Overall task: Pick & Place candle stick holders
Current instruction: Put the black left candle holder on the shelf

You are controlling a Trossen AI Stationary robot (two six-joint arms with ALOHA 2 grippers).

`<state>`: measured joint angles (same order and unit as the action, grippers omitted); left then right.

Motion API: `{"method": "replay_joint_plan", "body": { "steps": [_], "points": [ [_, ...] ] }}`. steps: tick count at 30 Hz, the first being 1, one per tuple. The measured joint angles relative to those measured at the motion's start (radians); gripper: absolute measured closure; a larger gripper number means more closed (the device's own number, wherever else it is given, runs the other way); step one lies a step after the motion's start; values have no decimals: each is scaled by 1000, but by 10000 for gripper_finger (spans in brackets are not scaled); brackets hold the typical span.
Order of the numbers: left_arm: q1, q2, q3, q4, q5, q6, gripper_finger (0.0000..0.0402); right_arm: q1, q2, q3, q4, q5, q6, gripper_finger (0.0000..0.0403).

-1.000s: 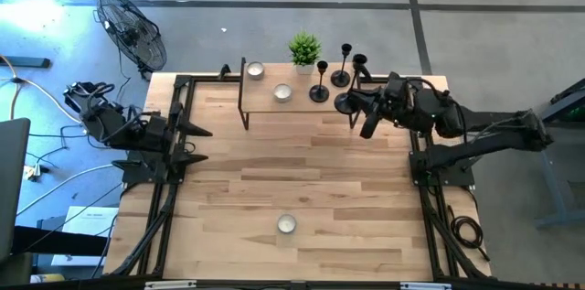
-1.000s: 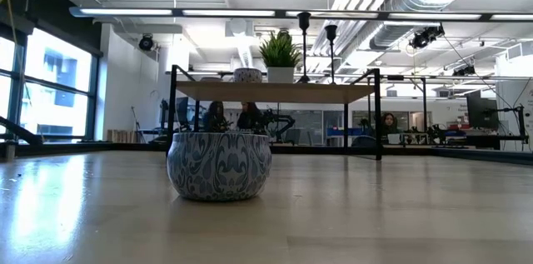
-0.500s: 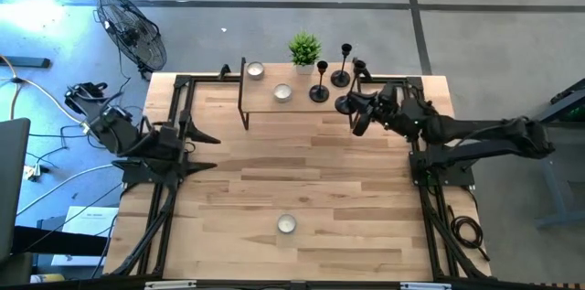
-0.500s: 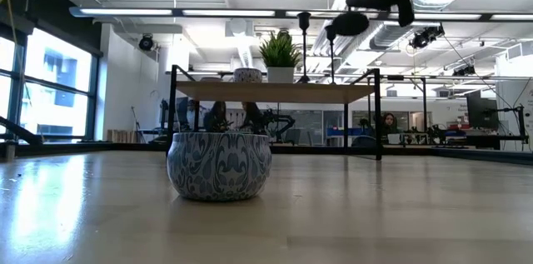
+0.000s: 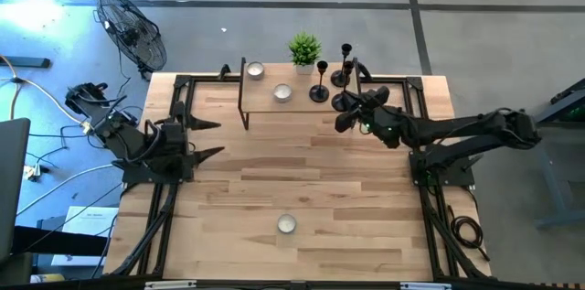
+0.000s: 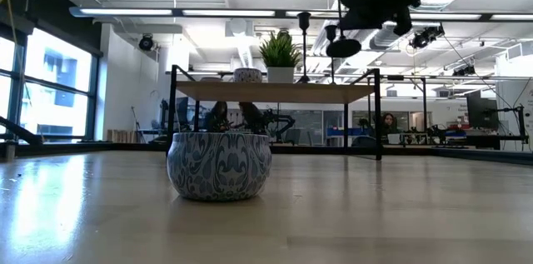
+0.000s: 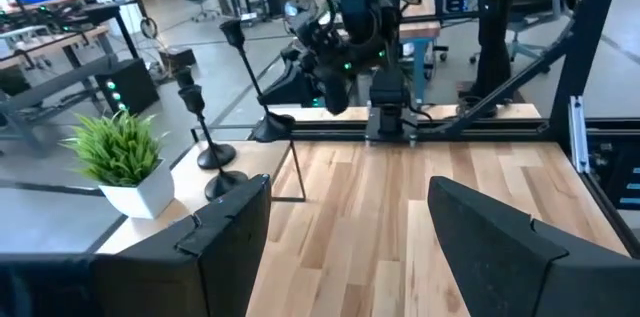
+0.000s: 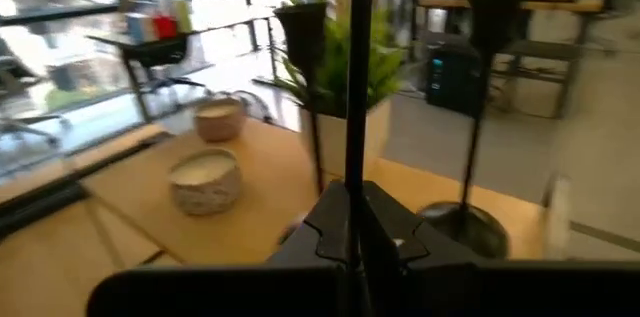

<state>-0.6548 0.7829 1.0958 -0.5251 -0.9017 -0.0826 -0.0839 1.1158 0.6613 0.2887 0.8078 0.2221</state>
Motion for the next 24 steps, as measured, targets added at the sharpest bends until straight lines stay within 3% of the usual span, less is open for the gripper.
{"method": "replay_joint_plan", "body": {
  "steps": [4,13,24],
  "points": [
    [0,1,0,0,0,-8,136,-2,25,0,-1,80,37,403],
    [0,1,0,5,-3,-35,136,-48,34,-32,-8,50,175,403],
    [0,1,0,1,-19,-53,136,-56,123,-76,121,45,101,403]
  ]
}}
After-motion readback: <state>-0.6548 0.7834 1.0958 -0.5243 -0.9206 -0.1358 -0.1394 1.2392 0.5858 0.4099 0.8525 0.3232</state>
